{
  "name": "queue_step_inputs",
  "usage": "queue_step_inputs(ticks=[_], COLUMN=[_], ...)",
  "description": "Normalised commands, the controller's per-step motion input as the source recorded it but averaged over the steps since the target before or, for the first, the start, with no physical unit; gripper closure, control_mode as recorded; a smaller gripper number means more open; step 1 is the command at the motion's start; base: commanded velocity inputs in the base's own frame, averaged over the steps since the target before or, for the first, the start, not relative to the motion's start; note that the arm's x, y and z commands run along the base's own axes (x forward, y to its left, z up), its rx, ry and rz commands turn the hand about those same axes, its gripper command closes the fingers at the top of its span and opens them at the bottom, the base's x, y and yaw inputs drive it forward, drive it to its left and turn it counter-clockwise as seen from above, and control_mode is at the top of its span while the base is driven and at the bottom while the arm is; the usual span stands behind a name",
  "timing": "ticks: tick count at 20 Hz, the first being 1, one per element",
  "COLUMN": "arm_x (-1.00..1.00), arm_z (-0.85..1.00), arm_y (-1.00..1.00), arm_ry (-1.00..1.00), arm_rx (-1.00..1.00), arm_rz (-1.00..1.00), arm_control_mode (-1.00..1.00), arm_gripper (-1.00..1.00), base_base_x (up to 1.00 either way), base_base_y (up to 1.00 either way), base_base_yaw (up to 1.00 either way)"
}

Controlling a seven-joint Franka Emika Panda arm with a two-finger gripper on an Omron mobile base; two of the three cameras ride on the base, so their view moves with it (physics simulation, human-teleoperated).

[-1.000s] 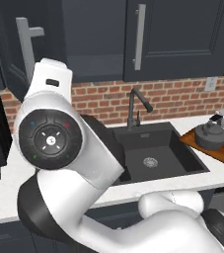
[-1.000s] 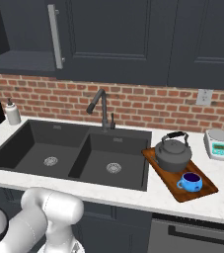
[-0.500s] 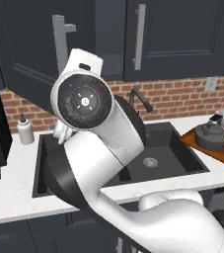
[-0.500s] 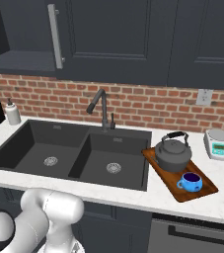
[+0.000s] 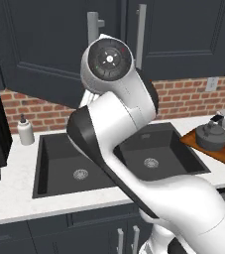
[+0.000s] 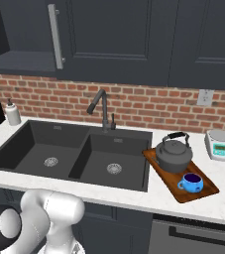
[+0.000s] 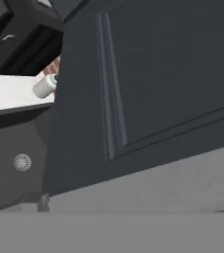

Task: Pick the kettle from the counter and place it on the tray. Then pick the mug from the cabinet and place it on the tray. Then close the cabinet doors.

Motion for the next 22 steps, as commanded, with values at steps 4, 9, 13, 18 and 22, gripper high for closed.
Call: queue_step_inputs(ticks=[4, 9, 13, 18, 22], arm_x=[0.98, 0.97, 0.94, 0.89, 0.93], arm_z=[-0.1, -0.13, -0.13, -0.11, -0.09], arm_y=[-0.36, -0.32, -0.24, -0.16, -0.07], arm_ry=[0.13, 0.13, 0.09, 0.06, 0.05], arm_rx=[0.0, 0.0, 0.0, 0.03, 0.05], arm_rz=[-0.01, 0.0, 0.0, 0.0, 0.0], arm_control_mode=[-1.0, -1.0, -1.0, -1.0, -1.0], arm_gripper=[-1.0, -1.0, -1.0, -1.0, -1.0], base_base_x=[0.0, 0.0, 0.0, 0.0, 0.0], base_base_y=[0.0, 0.0, 0.0, 0.0, 0.0], base_base_yaw=[0.0, 0.0, 0.0, 0.0, 0.0])
